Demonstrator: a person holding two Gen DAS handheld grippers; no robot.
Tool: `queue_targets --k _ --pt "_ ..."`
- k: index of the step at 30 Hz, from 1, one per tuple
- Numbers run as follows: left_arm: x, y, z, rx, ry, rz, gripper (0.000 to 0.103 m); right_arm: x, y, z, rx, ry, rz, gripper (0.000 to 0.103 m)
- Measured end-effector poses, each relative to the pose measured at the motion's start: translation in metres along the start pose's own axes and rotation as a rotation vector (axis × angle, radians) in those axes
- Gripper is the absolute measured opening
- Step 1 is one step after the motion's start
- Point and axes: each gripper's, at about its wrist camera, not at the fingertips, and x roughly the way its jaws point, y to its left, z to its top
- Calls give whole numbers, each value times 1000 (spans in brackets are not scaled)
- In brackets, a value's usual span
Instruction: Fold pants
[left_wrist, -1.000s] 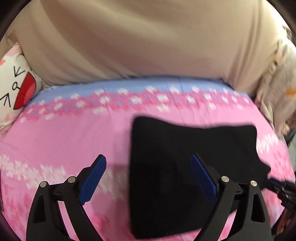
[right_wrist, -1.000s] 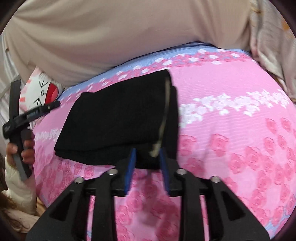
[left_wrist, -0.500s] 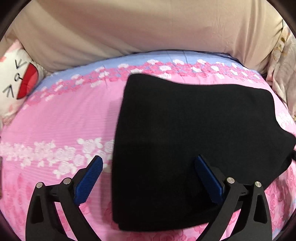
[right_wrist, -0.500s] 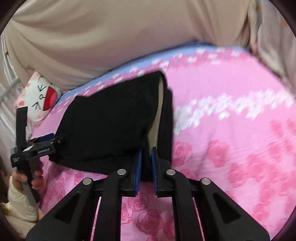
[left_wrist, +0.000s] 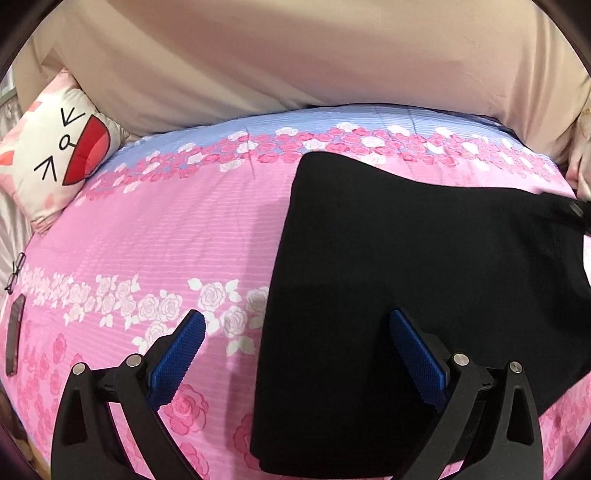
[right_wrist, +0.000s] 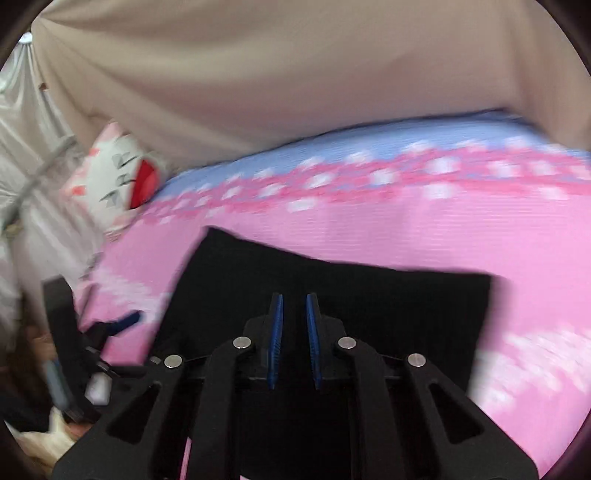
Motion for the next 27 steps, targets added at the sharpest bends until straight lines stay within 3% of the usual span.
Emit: queue_targets --k 1,3,6,8,12,14,17,23,24,26,27 --pt "1 -1 1 3 1 4 98 14 -5 4 -21 42 -44 11" --pt "4 -2 2 2 3 -4 98 40 -44 5 63 55 -247 0" --pt "5 -3 3 8 1 -11 98 20 -58 6 202 -19 -157 1" --pt "4 -1 4 8 0 -16 98 11 -25 7 120 -34 -109 7" --pt "-5 4 6 -19 -14 -33 98 45 28 11 -5 67 -1 7" --pt "-7 6 8 -20 -25 -25 98 84 34 18 -36 111 -53 6" --pt "3 7 9 -9 -1 -9 98 128 17 24 7 91 -119 0" --pt "10 13 10 -28 15 -39 98 93 7 25 175 -2 35 4" --pt "10 12 10 -24 13 -38 98 88 3 25 178 -17 10 4" --pt "11 12 9 -19 10 -43 98 83 -15 17 198 -19 -126 0" --pt "11 11 9 -18 13 -51 98 78 -26 13 237 -25 -130 0"
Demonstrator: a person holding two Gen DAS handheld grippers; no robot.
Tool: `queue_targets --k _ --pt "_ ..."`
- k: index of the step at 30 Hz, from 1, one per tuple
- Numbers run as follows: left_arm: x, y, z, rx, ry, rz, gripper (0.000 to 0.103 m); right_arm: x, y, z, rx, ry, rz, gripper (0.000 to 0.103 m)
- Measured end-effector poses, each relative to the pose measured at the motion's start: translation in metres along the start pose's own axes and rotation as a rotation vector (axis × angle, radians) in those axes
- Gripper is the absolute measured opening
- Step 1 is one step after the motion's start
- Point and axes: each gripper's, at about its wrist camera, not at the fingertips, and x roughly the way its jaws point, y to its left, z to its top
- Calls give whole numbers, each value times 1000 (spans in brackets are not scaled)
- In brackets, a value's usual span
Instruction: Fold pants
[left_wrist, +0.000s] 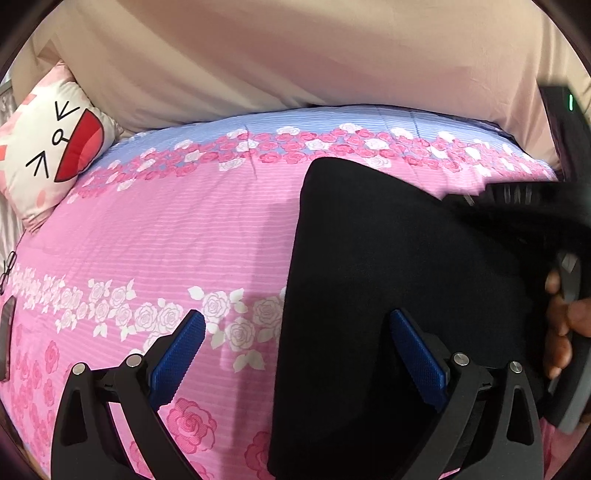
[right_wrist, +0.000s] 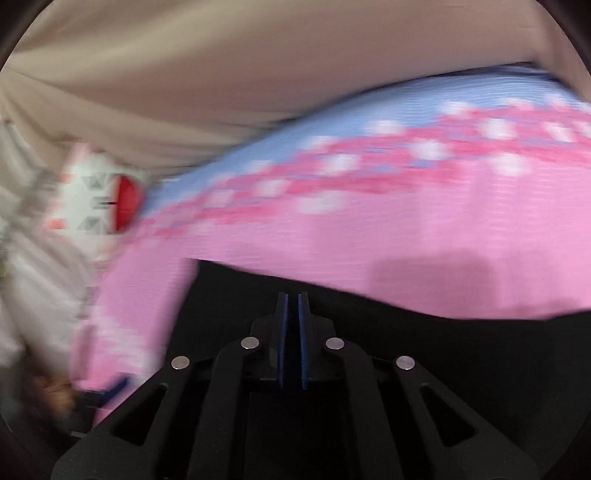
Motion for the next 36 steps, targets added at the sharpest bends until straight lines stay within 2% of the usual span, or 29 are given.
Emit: queue_targets --k 1,3,4,5,7,9,10,11,12,13,15,16,17,19,21,22,25,28,30,33,36 --pt "0 -1 -1 0 2 -1 98 -13 -10 0 51 -29 25 0" --pt "0 -1 -1 3 -2 9 98 -44 -15 -2 44 -119 -31 2" --pt "0 -1 -1 3 -2 10 98 -52 -15 -3 27 -138 -63 3" --pt "1 -1 -1 -1 -1 7 98 -58 -21 -4 11 -144 -125 3" --pt "1 0 -1 -9 1 -2 98 -58 -44 -6 32 -123 -187 0" --pt "2 -2 0 -9 3 -7 98 -65 -61 -10 118 -128 -106 0" --pt "1 -3 0 -8 2 -2 98 -79 -64 -13 142 -161 -101 0" --pt "0 -3 0 -4 0 4 98 -94 -65 -17 133 -199 -134 0" --pt "-3 -2 1 -5 -2 0 98 -115 -65 -24 116 -246 -169 7" --pt "-7 0 1 -8 -3 -5 98 -131 -67 -31 109 -269 -174 6" --pt "-22 11 1 -35 -24 -13 98 -168 -75 -55 60 -298 -201 11" --pt "-31 20 0 -52 -35 -21 98 -182 -77 -68 19 -300 -238 18" --pt "-36 27 -1 -64 -40 -28 98 -192 -77 -81 -28 -295 -294 33" --pt "-45 47 -6 -108 -32 -30 98 -211 -77 -119 -146 -278 -444 51" --pt "-44 56 -14 -127 -7 -14 98 -217 -80 -148 -210 -240 -509 52" --pt "-40 58 -21 -127 25 -5 98 -214 -80 -164 -240 -213 -502 51" --pt "-26 46 -38 -122 82 -1 98 -195 -69 -183 -305 -157 -462 50" --pt "-30 37 -43 -141 32 56 98 -171 -58 -187 -380 -132 -444 50" --pt "-34 32 -45 -134 25 87 98 -160 -55 -183 -410 -122 -440 50" --pt "-47 29 -47 -118 18 54 98 -152 -50 -170 -418 -113 -433 48" --pt "-52 18 -54 -66 29 24 98 -150 -57 -152 -355 -124 -392 48"
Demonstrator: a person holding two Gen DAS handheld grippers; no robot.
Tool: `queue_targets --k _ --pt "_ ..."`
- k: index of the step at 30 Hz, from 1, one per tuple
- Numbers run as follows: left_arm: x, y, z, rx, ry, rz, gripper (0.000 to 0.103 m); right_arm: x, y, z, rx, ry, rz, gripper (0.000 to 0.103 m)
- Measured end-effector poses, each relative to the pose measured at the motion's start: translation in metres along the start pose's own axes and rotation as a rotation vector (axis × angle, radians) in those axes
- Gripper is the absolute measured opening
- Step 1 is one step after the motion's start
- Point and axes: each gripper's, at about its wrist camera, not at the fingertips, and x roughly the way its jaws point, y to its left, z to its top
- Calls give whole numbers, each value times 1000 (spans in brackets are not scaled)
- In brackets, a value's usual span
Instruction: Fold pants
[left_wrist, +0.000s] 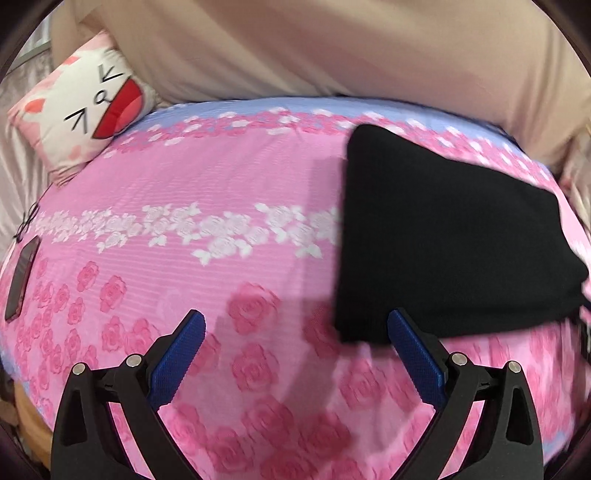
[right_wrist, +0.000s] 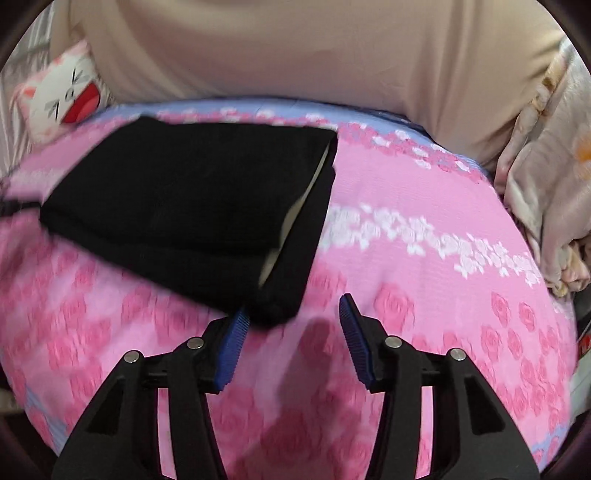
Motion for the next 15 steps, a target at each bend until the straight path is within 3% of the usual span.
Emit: queue_targets --k 2,6,7,8,11,13,15 --pt "7 -13 -4 58 20 24 98 10 -6 4 59 37 26 48" --pt "26 -32 -5 117 18 88 98 11 -1 5 59 49 23 49" --pt "27 -34 -3 110 10 89 98 11 -3 6 75 47 58 43" --pt "29 -34 3 95 4 82 98 11 -7 6 115 48 125 19" --pt "34 -31 25 75 -14 32 98 1 -23 14 216 12 156 15" --pt "27 -26 33 56 -24 -42 90 -13 -39 16 314 -31 186 14" --pt "19 -24 30 66 -41 -51 91 -13 -48 8 349 -19 161 11"
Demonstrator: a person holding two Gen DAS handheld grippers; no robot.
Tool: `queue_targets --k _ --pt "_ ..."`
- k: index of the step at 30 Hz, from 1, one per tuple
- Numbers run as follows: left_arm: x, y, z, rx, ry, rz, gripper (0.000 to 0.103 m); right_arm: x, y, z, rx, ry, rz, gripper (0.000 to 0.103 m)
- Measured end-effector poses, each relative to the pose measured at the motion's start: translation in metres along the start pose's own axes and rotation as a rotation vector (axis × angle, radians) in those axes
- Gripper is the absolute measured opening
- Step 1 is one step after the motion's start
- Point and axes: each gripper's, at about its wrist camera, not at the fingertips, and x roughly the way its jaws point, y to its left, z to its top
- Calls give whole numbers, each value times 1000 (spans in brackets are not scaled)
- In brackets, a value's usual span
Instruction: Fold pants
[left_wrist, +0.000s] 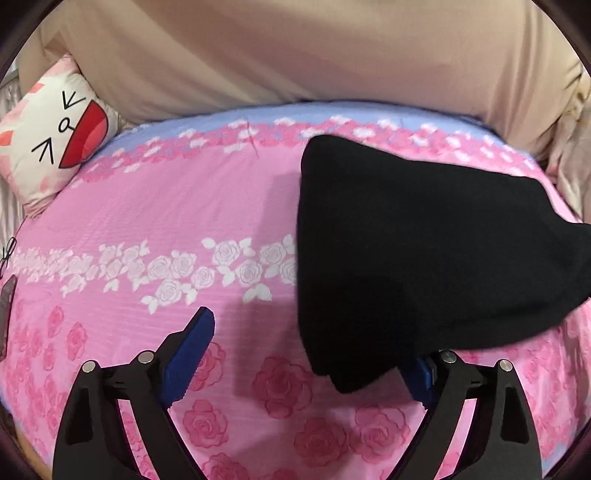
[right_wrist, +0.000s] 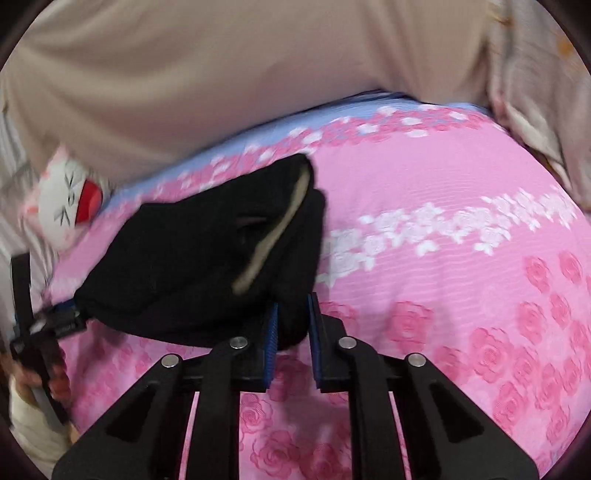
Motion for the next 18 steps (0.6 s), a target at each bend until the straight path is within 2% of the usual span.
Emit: queue_targets --k 1,3,4,5,8,11,13,15,18 --pt "3 1 -5 11 17 8 92 16 -10 -11 21 60 -31 11" --pt "20 3 -18 -1 102 -8 92 19 -18 -20 51 50 4 12" --pt "14 4 -24 2 84 -3 92 14 -16 -18 44 65 5 14" --pt "8 5 -25 16 86 -2 91 11 -13 -18 29 73 -8 22" --pt "-26 15 -30 37 64 -85 90 -4 -13 -24 -2 85 -16 34" --pt "-57 35 -25 -12 37 -211 93 -23 -26 -31 62 56 70 59" --pt "-62 45 -18 -74 31 -251 97 -31 -33 -31 134 34 158 62" --pt "-49 52 -3 -138 49 -295 97 -29 -41 -27 199 23 234 64" --pt "-13 41 16 -174 96 -306 97 -18 -42 -20 250 35 276 65"
